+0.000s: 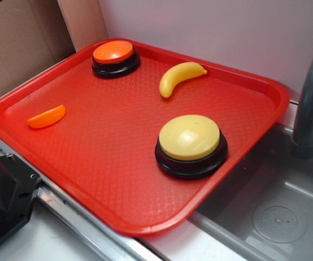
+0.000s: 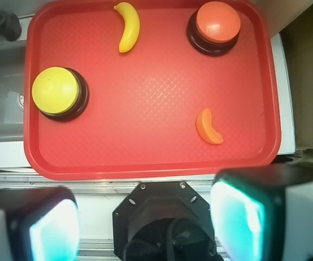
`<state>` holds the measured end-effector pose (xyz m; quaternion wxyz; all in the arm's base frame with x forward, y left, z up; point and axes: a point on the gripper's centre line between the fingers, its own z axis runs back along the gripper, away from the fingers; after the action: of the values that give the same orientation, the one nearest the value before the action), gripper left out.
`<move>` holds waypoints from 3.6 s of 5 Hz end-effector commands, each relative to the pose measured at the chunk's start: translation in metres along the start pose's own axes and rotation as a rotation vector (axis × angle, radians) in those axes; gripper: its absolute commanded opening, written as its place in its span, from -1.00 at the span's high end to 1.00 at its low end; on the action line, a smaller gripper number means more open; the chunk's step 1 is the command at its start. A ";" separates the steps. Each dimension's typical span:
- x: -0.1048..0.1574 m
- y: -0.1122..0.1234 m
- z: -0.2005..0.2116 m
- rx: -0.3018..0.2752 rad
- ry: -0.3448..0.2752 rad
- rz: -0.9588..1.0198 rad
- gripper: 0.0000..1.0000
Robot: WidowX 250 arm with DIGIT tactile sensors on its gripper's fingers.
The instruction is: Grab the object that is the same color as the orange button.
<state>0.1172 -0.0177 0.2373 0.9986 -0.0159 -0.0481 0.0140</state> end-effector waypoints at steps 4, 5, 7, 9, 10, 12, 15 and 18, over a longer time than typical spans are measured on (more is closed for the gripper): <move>-0.015 0.073 -0.100 0.167 0.107 -0.255 -1.00; -0.008 0.087 -0.137 0.153 0.140 -0.285 -1.00; 0.017 0.093 -0.178 0.114 0.164 -0.347 -1.00; 0.017 0.112 -0.197 0.099 0.166 -0.291 -1.00; 0.016 0.116 -0.203 0.106 0.160 -0.222 -1.00; 0.012 0.114 -0.221 0.060 0.158 -0.189 -1.00; 0.012 0.111 -0.224 0.035 0.075 -0.102 -0.84; 0.012 0.112 -0.227 0.023 0.015 -0.100 1.00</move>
<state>0.1511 0.0862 0.0107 0.9987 -0.0026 -0.0398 -0.0306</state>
